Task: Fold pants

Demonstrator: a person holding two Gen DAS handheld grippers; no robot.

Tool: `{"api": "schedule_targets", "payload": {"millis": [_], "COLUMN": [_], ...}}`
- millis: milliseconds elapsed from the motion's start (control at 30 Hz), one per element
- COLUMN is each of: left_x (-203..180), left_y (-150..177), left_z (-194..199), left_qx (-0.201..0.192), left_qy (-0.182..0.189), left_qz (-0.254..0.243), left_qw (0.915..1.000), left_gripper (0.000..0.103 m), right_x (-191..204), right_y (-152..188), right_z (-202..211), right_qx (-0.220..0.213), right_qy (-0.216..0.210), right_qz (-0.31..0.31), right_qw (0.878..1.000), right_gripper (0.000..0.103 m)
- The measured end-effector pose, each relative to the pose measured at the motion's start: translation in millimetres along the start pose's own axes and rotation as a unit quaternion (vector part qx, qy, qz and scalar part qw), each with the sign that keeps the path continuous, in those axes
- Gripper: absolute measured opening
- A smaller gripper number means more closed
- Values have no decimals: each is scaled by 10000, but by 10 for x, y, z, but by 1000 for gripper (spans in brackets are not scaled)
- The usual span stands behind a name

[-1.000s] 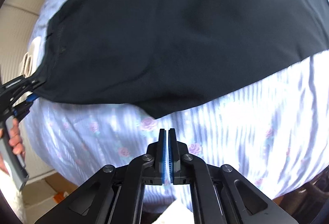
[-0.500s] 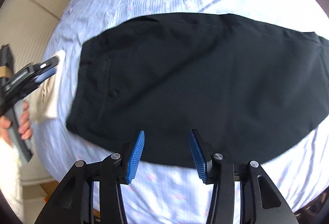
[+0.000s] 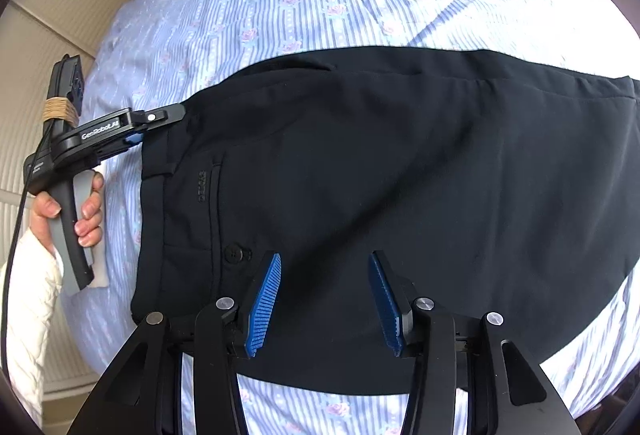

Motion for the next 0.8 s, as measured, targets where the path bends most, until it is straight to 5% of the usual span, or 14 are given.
{"api": "schedule_targets", "payload": {"millis": [133, 233, 400, 500, 567, 633, 800], "left_x": [-124, -182, 39, 113, 85, 77, 199], "left_y": [37, 128, 241, 233, 237, 238, 208], "left_z": [350, 473, 106, 94, 168, 221, 149], "left_qx": [-324, -289, 118, 128, 61, 33, 187], "left_qy": [575, 1018, 750, 503, 268, 49, -38], "left_qz": [-16, -76, 460, 675, 567, 317, 589], "left_qw": [9978, 9944, 9961, 9964, 9980, 9995, 9981], "left_gripper": [32, 36, 37, 18, 15, 14, 17], "right_x": [39, 52, 126, 184, 221, 260, 318], "right_y": [32, 43, 12, -51, -76, -114, -154], "right_z": [24, 60, 24, -4, 12, 49, 116], "right_qx": [36, 1, 42, 91, 55, -35, -161], "right_qy": [61, 32, 29, -18, -25, -39, -44], "right_qz": [119, 151, 379, 474, 555, 636, 778], "right_qw": [9999, 9999, 9993, 9988, 9984, 9980, 9968], "right_gripper": [47, 47, 47, 47, 47, 47, 46]}}
Point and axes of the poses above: each gripper's, at about its wrist camera, not at the fingertips, and z roughly against the way its jaws point, x to its left, y to its underside, the point moved 5 cm from there along -z, roughly the way its jaws point, and after that the axes turned 7 degrees about z, right-handed, at the moved point
